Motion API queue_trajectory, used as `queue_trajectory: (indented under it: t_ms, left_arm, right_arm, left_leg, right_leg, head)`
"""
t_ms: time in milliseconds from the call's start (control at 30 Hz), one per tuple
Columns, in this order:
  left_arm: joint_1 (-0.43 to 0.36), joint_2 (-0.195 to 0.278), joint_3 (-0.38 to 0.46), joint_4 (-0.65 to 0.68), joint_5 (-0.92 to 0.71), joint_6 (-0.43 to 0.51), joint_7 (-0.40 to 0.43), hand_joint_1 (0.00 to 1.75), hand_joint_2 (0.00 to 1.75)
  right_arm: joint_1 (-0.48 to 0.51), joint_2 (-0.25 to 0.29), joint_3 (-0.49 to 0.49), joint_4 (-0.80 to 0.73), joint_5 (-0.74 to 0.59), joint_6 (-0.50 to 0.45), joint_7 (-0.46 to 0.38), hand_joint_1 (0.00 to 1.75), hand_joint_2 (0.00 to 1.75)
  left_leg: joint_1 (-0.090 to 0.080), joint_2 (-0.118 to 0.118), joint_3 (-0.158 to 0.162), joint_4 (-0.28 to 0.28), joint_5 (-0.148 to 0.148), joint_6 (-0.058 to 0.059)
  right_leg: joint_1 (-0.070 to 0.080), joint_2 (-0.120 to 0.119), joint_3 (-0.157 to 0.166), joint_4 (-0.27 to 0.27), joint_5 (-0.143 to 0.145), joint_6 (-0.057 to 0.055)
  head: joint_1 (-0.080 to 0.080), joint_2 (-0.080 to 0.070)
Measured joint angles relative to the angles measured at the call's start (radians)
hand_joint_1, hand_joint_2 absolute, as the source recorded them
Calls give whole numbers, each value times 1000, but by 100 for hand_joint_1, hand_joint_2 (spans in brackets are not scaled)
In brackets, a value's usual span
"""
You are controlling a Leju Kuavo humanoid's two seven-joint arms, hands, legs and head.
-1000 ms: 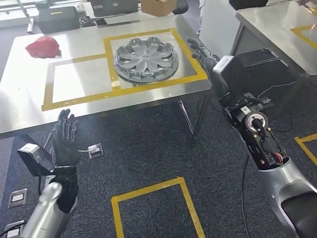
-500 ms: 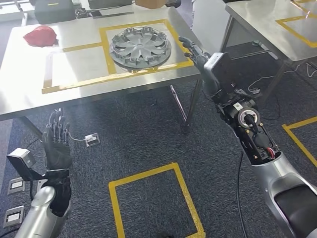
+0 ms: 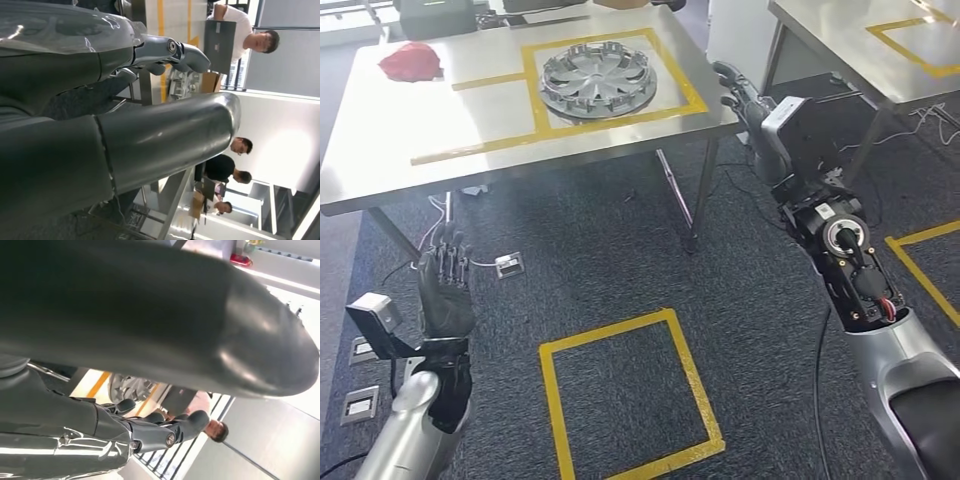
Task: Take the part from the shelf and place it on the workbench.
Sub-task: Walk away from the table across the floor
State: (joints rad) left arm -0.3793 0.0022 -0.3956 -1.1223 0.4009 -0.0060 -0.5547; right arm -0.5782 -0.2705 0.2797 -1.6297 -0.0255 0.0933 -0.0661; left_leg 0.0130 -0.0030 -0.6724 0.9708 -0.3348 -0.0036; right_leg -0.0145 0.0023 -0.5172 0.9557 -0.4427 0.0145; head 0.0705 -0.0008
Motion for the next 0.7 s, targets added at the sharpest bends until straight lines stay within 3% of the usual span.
queue_trajectory:
  t_ms: [33, 100, 133, 167, 200, 267, 333, 367, 400, 467, 500, 533, 600, 633, 667, 700]
  left_arm:
    - [0, 1, 0, 0, 2, 1, 0, 0, 0]
    - [1, 3, 0, 0, 6, 4, 0, 0, 0]
    - [1, 4, 0, 0, 7, 5, 0, 0, 0]
    - [2, 5, 0, 0, 8, 6, 0, 0, 0]
    - [3, 6, 0, 0, 8, 6, 0, 0, 0]
    - [2, 7, 0, -1, 8, 6, 0, 0, 0]
    - [1, 8, 0, -7, 8, 6, 0, 0, 0]
    - [0, 8, 0, -10, 8, 6, -1, 0, 0]
    - [-1, 8, 0, -13, 8, 6, -1, 0, 0]
    - [-2, 8, 0, -14, 8, 7, -1, 0, 0]
    - [-2, 8, 0, -14, 8, 7, -1, 0, 0]
    - [-2, 7, 0, -14, 8, 7, -1, 0, 0]
    - [-2, 6, 0, -14, 8, 7, 0, 0, 0]
    - [-1, 5, 0, -14, 8, 7, 0, 0, 0]
    - [0, 5, 0, -14, 8, 7, 0, 0, 0]
    - [0, 5, 0, -14, 8, 7, 0, 0, 0]
  right_arm:
    - [0, 0, 0, 0, 0, 0, 0, 0, 0]
    - [0, 0, 1, 1, 0, 2, 0, 0, 0]
    - [0, 0, 2, 1, 1, 2, 0, 0, 0]
    - [0, 0, 2, 2, 1, 3, 0, 0, 0]
    - [1, 0, 2, 3, 1, 3, -1, 0, 0]
    - [1, 0, 2, 4, 1, 4, -1, 0, 0]
    - [1, 0, 1, 4, 1, 3, -2, 0, 0]
    - [1, 0, 0, 4, 1, 3, -2, 0, 0]
    - [1, 0, -1, 4, 1, 3, -2, 0, 0]
    - [1, -1, -2, 5, 1, 3, -2, 0, 0]
    - [1, -1, -3, 5, 1, 3, -2, 0, 0]
    - [0, -2, -5, 5, 1, 3, -2, 0, 0]
    - [1, -4, -7, 6, 1, 2, -2, 0, 0]
    - [2, -5, -8, 6, 2, 1, -2, 0, 0]
    - [4, -5, -8, 6, 2, 1, -2, 0, 0]
    - [6, -6, -9, 6, 3, 1, -2, 0, 0]
  left_leg:
    - [1, 0, -18, 39, -42, -4]
    - [2, 0, -62, 175, -149, -8]
    - [2, 0, -79, 243, -181, -9]
    - [1, 0, -83, 290, -189, -8]
    - [0, 0, -70, 304, -175, -4]
    - [-6, -1, 11, 227, -127, 11]
    - [-16, 2, 121, 80, -132, 29]
    - [-20, 3, 155, 27, -143, 33]
    - [-25, 4, 170, -3, -150, 37]
    - [-24, 5, 164, -21, -129, 43]
    - [-21, 6, 158, -27, -116, 48]
    - [-17, 8, 149, -34, -102, 52]
    - [-12, 10, 123, -37, -76, 57]
    - [-12, 11, 108, -37, -64, 56]
    - [-11, 11, 93, -36, -53, 54]
    - [-10, 11, 78, -35, -42, 51]
  right_leg:
    - [-2, -2, -13, -2, 14, -8]
    - [0, -3, -46, -2, 39, -17]
    - [2, -3, -63, -2, 52, -19]
    - [4, -3, -80, -1, 65, -20]
    - [7, -3, -96, -1, 78, -20]
    - [11, -2, -125, 0, 102, -19]
    - [14, -2, -142, 0, 123, -12]
    - [13, -3, -143, -2, 133, -7]
    - [11, -5, -144, -6, 143, -1]
    - [8, -5, -145, -16, 158, 11]
    - [8, -3, -152, -8, 143, 17]
    - [7, -2, -164, 22, 108, 22]
    - [2, -1, -198, 145, 0, 32]
    - [-1, -1, -212, 216, -39, 38]
    - [-4, -2, -216, 269, -55, 43]
    - [-7, -2, -205, 291, -48, 47]
  head:
    - [-6, 0]
    - [-17, 0]
    - [-19, 0]
    - [-21, 0]
    - [-22, 0]
    - [-24, 0]
    - [-22, 0]
    - [-20, 0]
    - [-21, 0]
    - [-24, 0]
    - [-25, 0]
    - [-23, 0]
    - [-15, 0]
    - [-11, 0]
    - [-9, 0]
    - [-7, 0]
